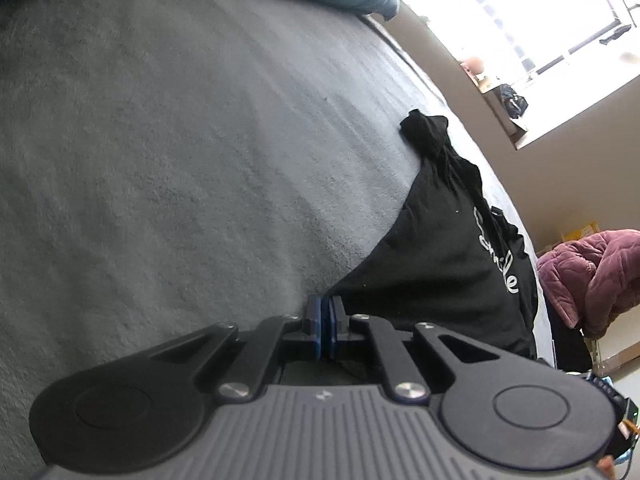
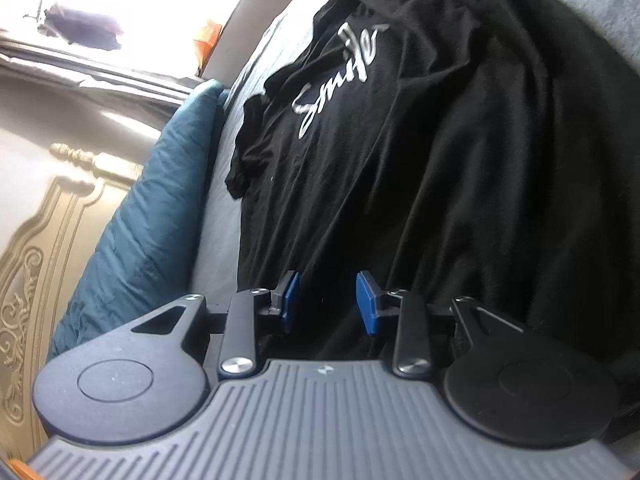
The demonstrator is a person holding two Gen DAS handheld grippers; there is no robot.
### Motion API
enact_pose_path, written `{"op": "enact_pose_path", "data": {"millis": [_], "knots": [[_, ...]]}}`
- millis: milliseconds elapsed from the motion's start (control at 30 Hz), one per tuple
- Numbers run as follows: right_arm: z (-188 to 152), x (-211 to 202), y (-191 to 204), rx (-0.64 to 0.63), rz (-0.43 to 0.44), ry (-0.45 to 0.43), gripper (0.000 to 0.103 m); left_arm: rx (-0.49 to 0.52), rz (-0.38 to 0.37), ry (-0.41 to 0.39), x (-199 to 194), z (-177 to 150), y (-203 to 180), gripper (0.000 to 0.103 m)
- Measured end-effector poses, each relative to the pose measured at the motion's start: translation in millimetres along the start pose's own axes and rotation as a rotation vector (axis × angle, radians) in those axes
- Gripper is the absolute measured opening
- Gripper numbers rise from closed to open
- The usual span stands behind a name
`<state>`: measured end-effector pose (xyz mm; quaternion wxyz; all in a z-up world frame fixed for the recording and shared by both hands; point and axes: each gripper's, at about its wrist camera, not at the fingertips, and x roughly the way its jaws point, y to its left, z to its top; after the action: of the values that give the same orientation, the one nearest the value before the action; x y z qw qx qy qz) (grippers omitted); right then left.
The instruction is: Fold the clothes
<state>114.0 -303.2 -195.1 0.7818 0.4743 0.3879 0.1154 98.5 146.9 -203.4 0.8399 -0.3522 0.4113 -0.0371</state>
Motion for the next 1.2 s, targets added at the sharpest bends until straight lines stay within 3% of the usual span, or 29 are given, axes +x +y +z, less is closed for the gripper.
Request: {"op": "enact_pose_path", "data": {"millis": [133, 167, 200, 267, 433, 567, 733, 800, 833, 933, 1033, 1133, 1200], "knots": [[19.6, -32.2, -2.2, 0.057, 0.011, -0.098, 0.034, 0.005, 0.003, 0.004, 2.3, -0.2, 0.7, 0.008], [26.4, -44.9, -4.9, 0.086, 0.013, -0.136, 0.040, 0.005, 0.004, 0.005, 2.8, 0.2, 0.9, 0.008], [32.8, -56.9, -8.3, 0.115, 0.001, -0.165, 0.046, 0.005, 0.004, 0.006, 3.3, 0.7, 1.2, 0.008], [45.1, -79.0, -16.4, 0.148, -0.070, -0.191, 0.048, 0.010, 0.009, 0.005, 4.5, 0.9, 0.3, 0.008], [55.2, -112.5, -46.7, 0.228, -0.289, -0.143, 0.050, 0.031, 0.033, -0.009, 7.2, 0.2, -5.8, 0.008], [49.1, -121.5, -69.5, 0.238, -0.405, -0.084, 0.050, 0.042, 0.052, -0.021, 6.7, -0.2, -8.8, 0.008], [30.7, -118.9, -81.8, 0.157, -0.331, 0.064, 0.045, 0.097, 0.092, -0.040, 6.7, -2.9, -17.2, 0.008], [25.2, -117.4, -82.1, 0.133, -0.321, 0.105, 0.016, 0.106, 0.100, -0.050, 5.2, -4.4, -18.7, 0.006], [23.4, -116.8, -82.3, 0.132, -0.320, 0.118, 0.009, 0.111, 0.104, -0.056, 4.4, -5.2, -19.5, 0.005], [24.8, -123.2, -74.8, 0.138, -0.262, 0.080, 0.003, 0.097, 0.113, -0.064, -3.0, -6.7, -23.7, 0.004], [32.7, -133.7, -66.5, 0.167, -0.186, 0.017, 0.002, -0.022, 0.046, -0.031, -12.7, 5.2, -19.4, 0.004], [62.5, -137.4, -48.0, 0.193, -0.106, -0.050, 0.001, -0.163, -0.049, -0.028, -18.4, 47.3, -25.6, 0.004], [98.0, -141.4, -13.0, 0.137, -0.050, -0.099, 0.001, -0.169, -0.128, -0.080, -36.3, 82.5, -52.9, 0.004]]}}
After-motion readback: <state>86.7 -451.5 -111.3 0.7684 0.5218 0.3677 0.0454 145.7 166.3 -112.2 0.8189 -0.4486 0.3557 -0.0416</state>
